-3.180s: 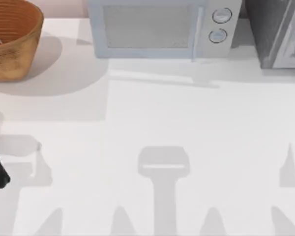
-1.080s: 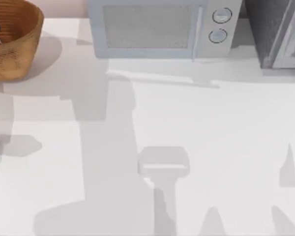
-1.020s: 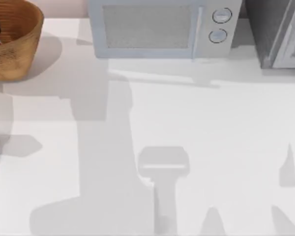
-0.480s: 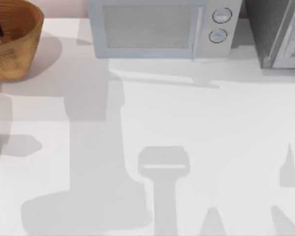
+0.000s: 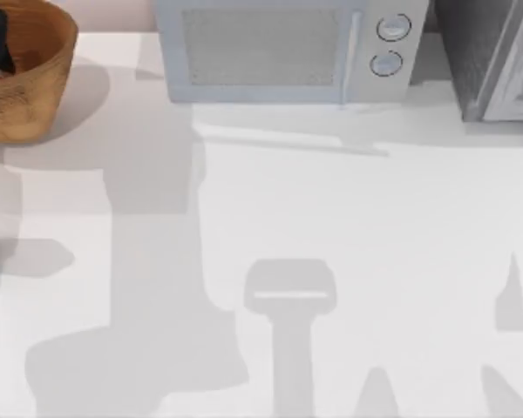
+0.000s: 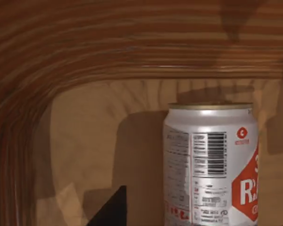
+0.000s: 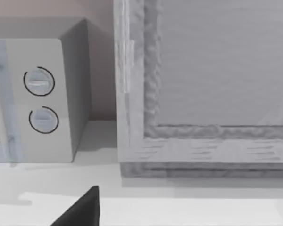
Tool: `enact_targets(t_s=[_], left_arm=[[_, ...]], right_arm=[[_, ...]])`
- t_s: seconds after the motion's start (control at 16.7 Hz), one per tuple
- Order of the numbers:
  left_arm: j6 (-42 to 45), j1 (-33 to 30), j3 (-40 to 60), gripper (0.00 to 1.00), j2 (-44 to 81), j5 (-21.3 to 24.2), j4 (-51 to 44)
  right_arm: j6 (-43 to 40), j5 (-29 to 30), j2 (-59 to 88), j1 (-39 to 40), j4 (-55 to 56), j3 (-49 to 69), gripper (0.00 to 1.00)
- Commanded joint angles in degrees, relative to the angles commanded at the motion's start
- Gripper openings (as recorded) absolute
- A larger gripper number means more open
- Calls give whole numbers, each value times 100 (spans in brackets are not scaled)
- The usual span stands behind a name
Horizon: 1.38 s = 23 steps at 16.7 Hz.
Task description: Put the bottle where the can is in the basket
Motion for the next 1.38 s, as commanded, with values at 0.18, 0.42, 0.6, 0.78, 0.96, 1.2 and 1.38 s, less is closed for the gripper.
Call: enact_targets(t_s=[0.18, 0.42, 0.6, 0.78, 0.96, 1.2, 1.38], left_arm=[[-41, -41, 296, 100, 315, -4, 35], [-91, -90, 611, 100, 661, -10, 81], [-109, -108, 712, 100, 776, -12, 100], [-110, -109, 714, 100, 778, -12, 100], [-110, -109, 714, 85, 778, -12, 100], [-110, -109, 714, 55, 778, -12, 100], [-110, -109, 714, 32, 778, -12, 100]], right_arm=[[0, 0, 0, 0, 0, 0, 100], [0, 0, 0, 0, 0, 0, 100], [0, 0, 0, 0, 0, 0, 100], [0, 0, 0, 0, 0, 0, 100], [0, 0, 0, 0, 0, 0, 100], [0, 0, 0, 0, 0, 0, 100], [0, 0, 0, 0, 0, 0, 100]])
